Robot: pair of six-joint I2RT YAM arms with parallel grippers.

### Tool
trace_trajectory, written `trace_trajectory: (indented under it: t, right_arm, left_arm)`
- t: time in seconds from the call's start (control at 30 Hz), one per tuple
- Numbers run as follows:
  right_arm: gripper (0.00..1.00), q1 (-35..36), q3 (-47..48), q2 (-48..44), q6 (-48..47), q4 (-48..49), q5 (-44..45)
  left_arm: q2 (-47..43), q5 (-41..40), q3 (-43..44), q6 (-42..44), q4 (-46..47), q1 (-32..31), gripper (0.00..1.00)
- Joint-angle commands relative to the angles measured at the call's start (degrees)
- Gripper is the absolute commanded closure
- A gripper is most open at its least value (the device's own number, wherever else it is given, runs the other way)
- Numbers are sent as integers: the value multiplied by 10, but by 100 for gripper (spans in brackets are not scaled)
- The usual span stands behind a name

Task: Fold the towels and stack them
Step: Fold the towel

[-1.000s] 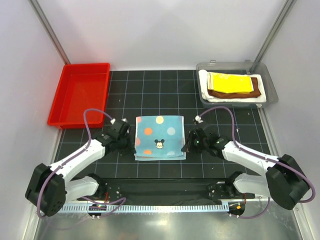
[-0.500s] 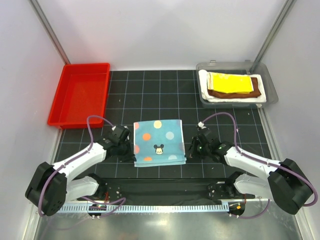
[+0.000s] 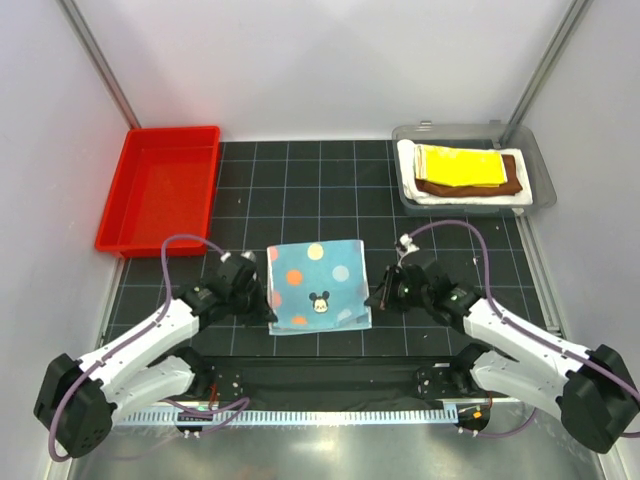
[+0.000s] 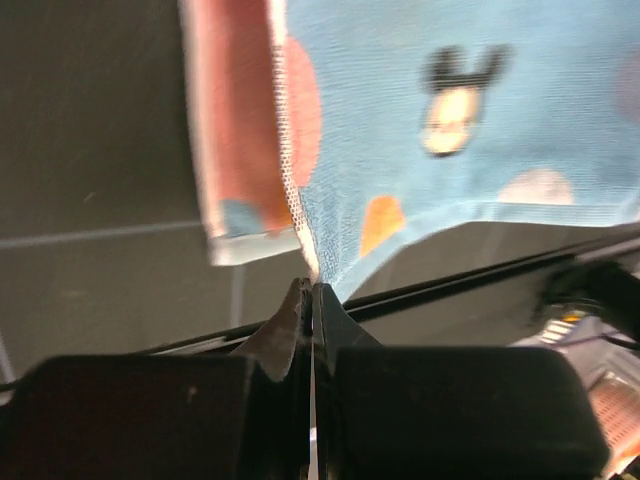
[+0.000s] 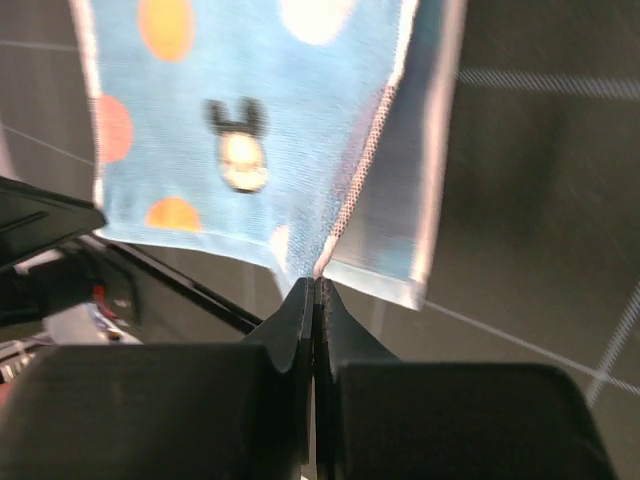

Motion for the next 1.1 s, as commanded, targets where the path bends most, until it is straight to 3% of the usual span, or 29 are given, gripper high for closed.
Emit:
trace_trajectory:
  t: [0.0,0.17,0.63,0.67,0.73,0.87,0.97,1.07]
  right_arm:
    - [99,4,-61,6,23,34,-19]
    - [99,4,-102,27,30,80,-28]
    - [99,5,-150,25,39,103,-30]
    - [95,5,-149,20,38,98,-27]
    - [77,6,-143,14,36,78,-19]
    - [56,5,-89,-17,14,-17,21]
    - [50,0,-26,-35,-22,-21,55]
    - [51,-48,106,48,-122,-27,37]
  left_arm:
    - [-5,-28,-68,-46,3,-11,100]
    - [13,-37,-106,-46,30,-12,100]
    - [41,-50,-106,-40,28,-28,99]
    - [42,-60,-103,-40,24,-28,95]
    - [46,-71,-92,-41,9,-29,87]
    - [56,-118,-43,-39,-38,-28,64]
    - [60,-163,44,-18,-83,-28,59]
    - [86,-207,138,54,-84,-19,46]
